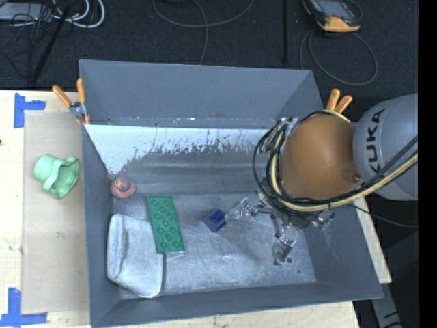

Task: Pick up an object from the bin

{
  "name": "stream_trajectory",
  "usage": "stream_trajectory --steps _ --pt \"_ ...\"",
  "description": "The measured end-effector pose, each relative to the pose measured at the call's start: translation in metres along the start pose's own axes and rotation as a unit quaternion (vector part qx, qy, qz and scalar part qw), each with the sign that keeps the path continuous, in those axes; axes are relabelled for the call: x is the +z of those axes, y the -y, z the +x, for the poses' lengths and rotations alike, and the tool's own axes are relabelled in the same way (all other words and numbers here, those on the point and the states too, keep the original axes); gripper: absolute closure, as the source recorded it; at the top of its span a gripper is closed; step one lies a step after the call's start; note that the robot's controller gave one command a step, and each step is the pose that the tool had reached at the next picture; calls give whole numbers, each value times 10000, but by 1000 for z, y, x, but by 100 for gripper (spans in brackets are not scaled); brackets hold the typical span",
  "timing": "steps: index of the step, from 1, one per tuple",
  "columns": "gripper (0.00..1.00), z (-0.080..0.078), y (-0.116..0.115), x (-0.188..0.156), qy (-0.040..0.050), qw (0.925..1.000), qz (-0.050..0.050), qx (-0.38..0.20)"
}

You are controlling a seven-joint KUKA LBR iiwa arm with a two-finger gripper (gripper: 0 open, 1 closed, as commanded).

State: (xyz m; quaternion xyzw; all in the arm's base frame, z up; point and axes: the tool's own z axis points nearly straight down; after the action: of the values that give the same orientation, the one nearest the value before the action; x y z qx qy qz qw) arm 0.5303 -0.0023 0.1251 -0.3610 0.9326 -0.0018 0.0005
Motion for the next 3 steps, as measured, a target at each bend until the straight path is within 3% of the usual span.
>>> stream_trajectory --steps 1,2,3 --pt "0 -62 -4 -81 56 10000 8 18" --pt "0 -72 -37 54 21 9938 -22 -1115" --pt "0 -72 -32 54 37 9597 -1 -2808"
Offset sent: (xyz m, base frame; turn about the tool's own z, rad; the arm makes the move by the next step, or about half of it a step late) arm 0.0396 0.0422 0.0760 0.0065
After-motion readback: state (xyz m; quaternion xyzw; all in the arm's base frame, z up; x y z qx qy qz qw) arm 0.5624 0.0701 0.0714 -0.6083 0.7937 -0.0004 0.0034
